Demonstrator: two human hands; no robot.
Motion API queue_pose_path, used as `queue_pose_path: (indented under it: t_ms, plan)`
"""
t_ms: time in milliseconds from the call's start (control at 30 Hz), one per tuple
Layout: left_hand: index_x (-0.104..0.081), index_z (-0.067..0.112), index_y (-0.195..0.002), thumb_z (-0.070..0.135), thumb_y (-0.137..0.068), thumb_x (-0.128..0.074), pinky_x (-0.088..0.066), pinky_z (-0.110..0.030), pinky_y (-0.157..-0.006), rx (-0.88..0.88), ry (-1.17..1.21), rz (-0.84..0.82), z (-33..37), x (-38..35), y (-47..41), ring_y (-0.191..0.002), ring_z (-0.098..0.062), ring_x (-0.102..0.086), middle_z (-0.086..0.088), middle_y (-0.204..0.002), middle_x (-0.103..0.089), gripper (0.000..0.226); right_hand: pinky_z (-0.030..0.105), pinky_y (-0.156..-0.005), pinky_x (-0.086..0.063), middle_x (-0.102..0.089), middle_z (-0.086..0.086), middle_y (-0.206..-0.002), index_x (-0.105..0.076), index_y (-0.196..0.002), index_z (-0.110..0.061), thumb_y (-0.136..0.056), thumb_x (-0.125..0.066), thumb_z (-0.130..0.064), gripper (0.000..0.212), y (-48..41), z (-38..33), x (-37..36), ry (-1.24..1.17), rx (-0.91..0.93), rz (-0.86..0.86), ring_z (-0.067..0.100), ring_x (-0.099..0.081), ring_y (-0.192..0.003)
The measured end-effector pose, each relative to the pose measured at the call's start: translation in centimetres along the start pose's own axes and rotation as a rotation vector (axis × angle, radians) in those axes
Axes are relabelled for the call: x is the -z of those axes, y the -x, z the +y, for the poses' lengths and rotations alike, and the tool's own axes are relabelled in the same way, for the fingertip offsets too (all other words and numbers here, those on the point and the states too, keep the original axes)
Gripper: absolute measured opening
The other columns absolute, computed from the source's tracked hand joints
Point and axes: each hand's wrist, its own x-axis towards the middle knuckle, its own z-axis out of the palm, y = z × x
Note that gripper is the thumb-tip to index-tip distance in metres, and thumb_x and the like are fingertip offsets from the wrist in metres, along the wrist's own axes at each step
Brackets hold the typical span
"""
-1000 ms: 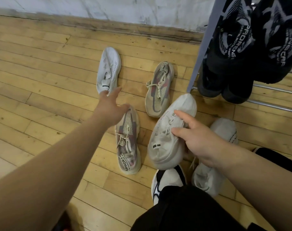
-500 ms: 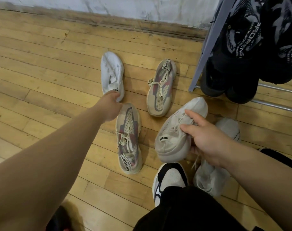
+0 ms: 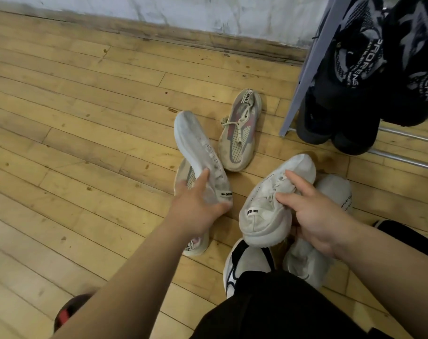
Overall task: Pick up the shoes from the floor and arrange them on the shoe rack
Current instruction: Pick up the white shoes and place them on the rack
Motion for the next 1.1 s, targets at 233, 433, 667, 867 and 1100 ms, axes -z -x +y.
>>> queue_pose_path:
  t_ms: [233, 433, 667, 867, 1100]
  plan:
    - [-0.019, 0.046, -0.156, 0.052, -0.090, -0.060, -0.041, -0.058, -0.109, 0.055, -0.046, 0.249, 2.5, -2.8, -3.2, -0.131, -0.039, -0.048, -0.014, -0.140, -0.051, 0.078, 0.038, -0.081, -0.061, -0.049, 0.001, -0.153, -0.035, -0.155, -0.047, -0.100, -0.065, -0.018, 0.070, 0.7, -0.6, 0.7, -0.016, 0.000, 0.051, 0.017, -0.065, -0.108]
    - [-0.040, 0.034, -0.155, 0.025, -0.091, -0.077, -0.058, -0.029, -0.084, 0.004, 0.665, 0.168, 3.9, 0.7, 1.6, -0.107, -0.016, -0.067, 0.009, -0.134, -0.058, 0.074, 0.032, -0.053, -0.057, -0.066, 0.009, -0.124, -0.045, -0.151, -0.037, -0.104, -0.058, -0.018, 0.052, 2.8, -3.2, 2.4, -0.241, -0.120, 0.032, 0.027, -0.069, -0.100]
    - [-0.054, 0.038, -0.144, 0.018, -0.087, -0.081, -0.063, -0.037, -0.075, -0.137, 0.979, -0.001, 7.6, 5.6, 9.8, -0.092, -0.021, -0.079, -0.004, -0.126, -0.071, 0.066, 0.033, -0.061, -0.056, -0.078, 0.015, -0.095, -0.067, -0.125, -0.008, -0.103, -0.052, -0.027, 0.033, 10.6, -8.1, 4.8, -0.276, -0.168, -0.039, 0.022, -0.074, -0.069]
    - [-0.058, 0.034, -0.138, 0.017, -0.089, -0.079, -0.062, -0.036, -0.069, -0.321, 0.991, -0.043, 12.7, 9.7, 17.0, -0.096, -0.024, -0.078, -0.005, -0.121, -0.075, 0.056, 0.037, -0.083, -0.059, -0.074, 0.026, -0.114, -0.058, -0.129, -0.005, -0.104, -0.050, -0.024, 0.031, 20.3, -12.2, 7.1, -0.346, -0.032, -0.027, 0.033, -0.072, -0.099]
    - [-0.065, 0.049, -0.124, 0.043, -0.063, -0.090, -0.057, -0.055, -0.098, -0.570, 0.898, -0.026, 17.8, 12.8, 25.1, -0.109, -0.024, -0.074, 0.003, -0.128, -0.073, 0.065, 0.029, -0.062, -0.062, -0.074, 0.015, -0.107, -0.066, -0.124, -0.004, -0.101, -0.055, -0.021, 0.031, 31.2, -16.1, 10.8, -0.241, 0.159, -0.039, 0.026, -0.071, -0.083]
